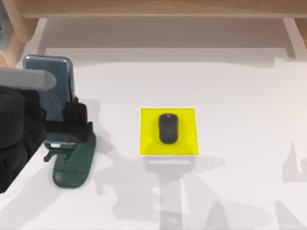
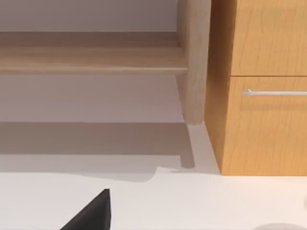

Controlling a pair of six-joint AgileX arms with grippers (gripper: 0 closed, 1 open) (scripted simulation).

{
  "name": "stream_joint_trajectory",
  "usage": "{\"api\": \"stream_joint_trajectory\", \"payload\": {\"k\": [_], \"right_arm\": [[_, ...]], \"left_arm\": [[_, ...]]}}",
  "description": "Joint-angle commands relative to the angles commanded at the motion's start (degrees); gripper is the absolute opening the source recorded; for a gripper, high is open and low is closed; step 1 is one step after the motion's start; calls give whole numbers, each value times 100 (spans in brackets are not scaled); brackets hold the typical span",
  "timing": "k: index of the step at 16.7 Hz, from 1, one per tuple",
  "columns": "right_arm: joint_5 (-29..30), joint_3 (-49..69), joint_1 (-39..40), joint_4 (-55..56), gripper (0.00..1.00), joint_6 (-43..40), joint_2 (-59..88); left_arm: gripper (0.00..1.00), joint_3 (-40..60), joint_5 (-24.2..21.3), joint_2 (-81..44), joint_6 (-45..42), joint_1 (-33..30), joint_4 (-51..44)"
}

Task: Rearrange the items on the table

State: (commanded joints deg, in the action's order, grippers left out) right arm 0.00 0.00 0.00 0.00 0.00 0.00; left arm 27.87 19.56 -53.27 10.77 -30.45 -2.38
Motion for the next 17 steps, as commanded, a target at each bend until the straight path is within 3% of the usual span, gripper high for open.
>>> {"api": "stream_joint_trajectory", "payload": {"k": [2,3,17], "right_arm": [[0,0,0,0,100,0,0],[0,0,0,0,100,0,0],[0,0,0,0,100,0,0]], "left_arm": [[98,0,0,0,0,0,0],[100,0,0,0,0,0,0],[100,-88,187,308,105,-213,-268]]}}
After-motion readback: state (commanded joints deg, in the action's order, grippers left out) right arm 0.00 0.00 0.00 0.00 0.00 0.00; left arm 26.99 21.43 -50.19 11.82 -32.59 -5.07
